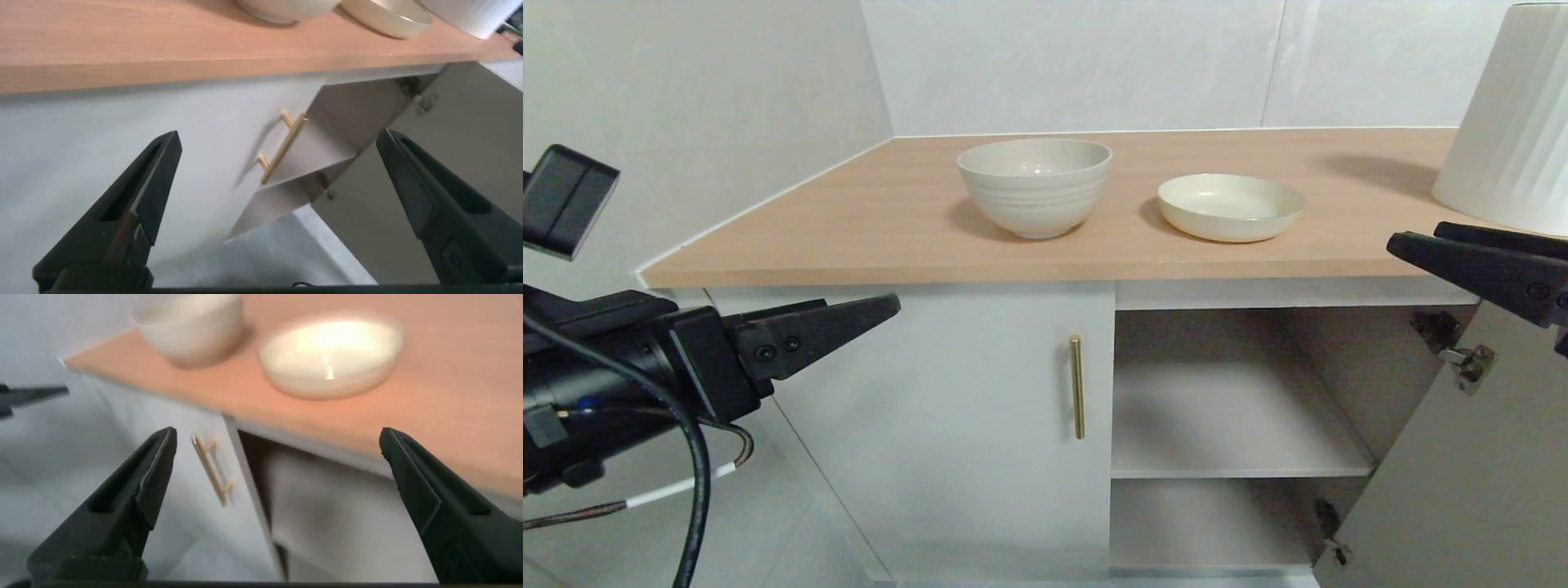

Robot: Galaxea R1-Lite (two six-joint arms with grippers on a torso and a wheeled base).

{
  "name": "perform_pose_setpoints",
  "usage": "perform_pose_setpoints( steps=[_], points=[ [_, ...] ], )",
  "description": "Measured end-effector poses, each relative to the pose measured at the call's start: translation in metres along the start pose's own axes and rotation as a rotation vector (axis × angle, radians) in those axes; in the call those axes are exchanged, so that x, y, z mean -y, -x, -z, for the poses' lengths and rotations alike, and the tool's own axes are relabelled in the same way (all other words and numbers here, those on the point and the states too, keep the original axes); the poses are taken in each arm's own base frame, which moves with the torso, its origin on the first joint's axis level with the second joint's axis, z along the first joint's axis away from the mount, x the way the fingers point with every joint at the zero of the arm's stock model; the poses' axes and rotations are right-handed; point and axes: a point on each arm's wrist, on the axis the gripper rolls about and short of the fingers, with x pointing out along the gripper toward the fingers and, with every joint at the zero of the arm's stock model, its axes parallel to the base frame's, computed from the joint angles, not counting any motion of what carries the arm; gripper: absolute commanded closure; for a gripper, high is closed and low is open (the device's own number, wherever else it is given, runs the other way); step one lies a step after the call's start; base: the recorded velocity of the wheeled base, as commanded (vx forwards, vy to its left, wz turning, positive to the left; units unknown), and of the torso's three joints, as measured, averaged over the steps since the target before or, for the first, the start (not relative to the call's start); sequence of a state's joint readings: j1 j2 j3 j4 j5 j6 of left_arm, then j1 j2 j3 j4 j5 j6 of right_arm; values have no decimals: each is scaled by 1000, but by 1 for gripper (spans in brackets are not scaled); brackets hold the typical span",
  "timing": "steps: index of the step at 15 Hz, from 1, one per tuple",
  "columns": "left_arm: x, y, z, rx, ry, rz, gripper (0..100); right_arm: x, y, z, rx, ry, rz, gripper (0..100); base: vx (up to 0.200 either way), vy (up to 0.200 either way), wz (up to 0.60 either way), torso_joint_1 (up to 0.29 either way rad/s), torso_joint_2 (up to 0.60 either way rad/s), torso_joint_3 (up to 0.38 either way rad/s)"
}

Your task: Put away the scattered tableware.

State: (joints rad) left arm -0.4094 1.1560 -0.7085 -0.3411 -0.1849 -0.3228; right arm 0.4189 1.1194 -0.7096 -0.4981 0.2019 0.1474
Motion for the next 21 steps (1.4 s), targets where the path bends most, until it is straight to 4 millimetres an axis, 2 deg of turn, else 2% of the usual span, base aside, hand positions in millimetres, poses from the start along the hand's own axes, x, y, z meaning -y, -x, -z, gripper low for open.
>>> perform_pose_setpoints(
  steps=[3, 7, 21],
  points=[
    [1, 3, -1, 8, -1, 3, 0, 1, 1, 6, -15, 0, 1, 0, 0, 0, 0, 4, -38, -27],
    [1, 3, -1, 4, -1, 5, 0, 1, 1, 8, -22, 16, 1, 0, 0, 0, 0, 87, -243, -276],
    [-2, -3, 4, -25, 5, 7, 0, 7, -8, 14, -49, 15, 24, 0, 0, 0, 0, 163, -481, -288]
  ],
)
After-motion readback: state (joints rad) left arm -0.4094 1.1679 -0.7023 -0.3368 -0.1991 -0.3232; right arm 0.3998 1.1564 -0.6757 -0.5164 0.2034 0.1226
